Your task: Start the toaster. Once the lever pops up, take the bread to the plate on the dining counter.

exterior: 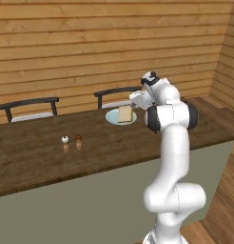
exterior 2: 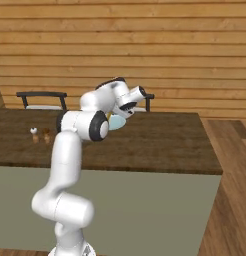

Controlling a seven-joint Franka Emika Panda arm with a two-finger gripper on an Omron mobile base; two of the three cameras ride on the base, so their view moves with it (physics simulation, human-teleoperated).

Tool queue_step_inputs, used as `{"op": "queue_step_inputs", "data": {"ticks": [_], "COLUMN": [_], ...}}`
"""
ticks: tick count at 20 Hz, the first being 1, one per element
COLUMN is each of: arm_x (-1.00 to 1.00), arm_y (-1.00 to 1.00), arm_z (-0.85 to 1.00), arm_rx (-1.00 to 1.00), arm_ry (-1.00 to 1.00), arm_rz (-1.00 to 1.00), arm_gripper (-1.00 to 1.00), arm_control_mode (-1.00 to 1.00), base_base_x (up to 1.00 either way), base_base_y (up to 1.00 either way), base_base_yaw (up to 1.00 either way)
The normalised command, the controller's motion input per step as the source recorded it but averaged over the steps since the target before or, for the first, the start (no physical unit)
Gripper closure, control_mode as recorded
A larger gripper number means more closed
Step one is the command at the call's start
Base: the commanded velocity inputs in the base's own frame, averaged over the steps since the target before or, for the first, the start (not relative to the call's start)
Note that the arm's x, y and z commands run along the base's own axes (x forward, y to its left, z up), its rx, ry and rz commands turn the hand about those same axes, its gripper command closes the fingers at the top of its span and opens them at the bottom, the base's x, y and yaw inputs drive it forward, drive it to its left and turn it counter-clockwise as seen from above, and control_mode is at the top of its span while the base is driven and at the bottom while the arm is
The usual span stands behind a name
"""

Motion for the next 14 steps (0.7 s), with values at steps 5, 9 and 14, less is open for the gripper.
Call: {"op": "queue_step_inputs", "data": {"ticks": [5,9,14], "arm_x": [0.47,0.25,0.20], "arm_y": [0.00,0.00,-0.01], "arm_z": [-0.45,-0.48,-0.15], "arm_rx": [-0.01,-0.03,0.00], "arm_ry": [0.00,-0.01,-0.02], "arm_rz": [0.00,0.00,0.00], "arm_gripper": [1.00,1.00,-1.00], "arm_control_mode": [-1.00,-1.00,-1.00], "base_base_x": [0.00,0.00,0.00], "base_base_y": [0.00,0.00,0.00], "base_base_yaw": [0.00,0.00,0.00]}}
